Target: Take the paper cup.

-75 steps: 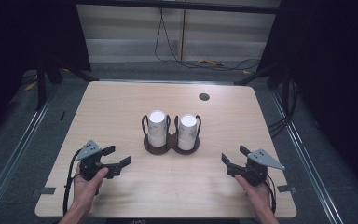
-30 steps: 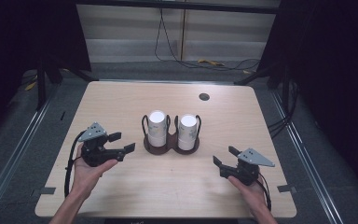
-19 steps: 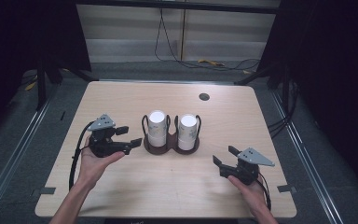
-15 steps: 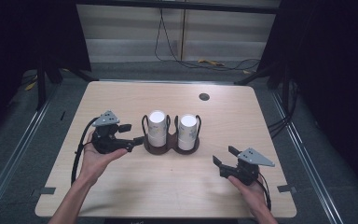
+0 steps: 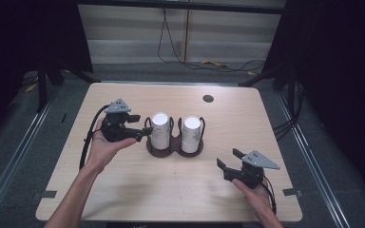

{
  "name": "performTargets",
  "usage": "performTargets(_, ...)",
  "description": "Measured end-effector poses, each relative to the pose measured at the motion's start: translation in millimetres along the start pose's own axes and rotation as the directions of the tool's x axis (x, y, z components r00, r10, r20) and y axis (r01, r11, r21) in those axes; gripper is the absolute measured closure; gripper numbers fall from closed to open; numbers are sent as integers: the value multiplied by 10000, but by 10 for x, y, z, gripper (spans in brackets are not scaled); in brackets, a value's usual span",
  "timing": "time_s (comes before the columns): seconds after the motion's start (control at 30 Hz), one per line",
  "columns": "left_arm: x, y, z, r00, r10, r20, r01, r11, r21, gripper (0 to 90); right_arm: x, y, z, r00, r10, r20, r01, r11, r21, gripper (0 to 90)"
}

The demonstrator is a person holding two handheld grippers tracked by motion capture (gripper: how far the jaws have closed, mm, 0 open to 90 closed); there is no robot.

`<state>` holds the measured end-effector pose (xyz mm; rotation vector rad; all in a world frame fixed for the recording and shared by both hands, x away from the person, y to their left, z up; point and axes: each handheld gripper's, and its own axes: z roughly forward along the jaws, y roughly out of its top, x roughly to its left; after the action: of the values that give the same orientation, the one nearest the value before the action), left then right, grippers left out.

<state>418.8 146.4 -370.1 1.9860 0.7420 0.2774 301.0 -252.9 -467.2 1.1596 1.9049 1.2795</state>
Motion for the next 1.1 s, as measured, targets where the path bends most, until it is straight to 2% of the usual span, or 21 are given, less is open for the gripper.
performTargets(0.2,26,100,107,9999,23,113,-23,10000,18,286,-1,0,-5,10000,-17,-21,18,10000,18,258)
performTargets(0.47,51,282,240,9996,197,184,-202,9994,272,268,1,0,-2,10000,-6,-36,6,10000,7,258)
performTargets(0.63,72,329,374,9993,344,145,-354,9966,749,240,-1,2,-9,10000,22,-48,-22,10000,17,259)
performTargets(0.77,-19,391,473,9959,901,45,-899,9874,1299,230,-1,2,-8,10000,24,-76,-24,10000,6,258)
performTargets(0.83,-24,400,487,9958,912,116,-919,9870,1316,237,1,4,-12,10000,41,-68,-41,10000,-4,258)
performTargets(1.1,15,416,602,9969,788,-31,-775,9865,1439,277,-4,4,-24,10000,21,-72,-21,10000,-33,258)
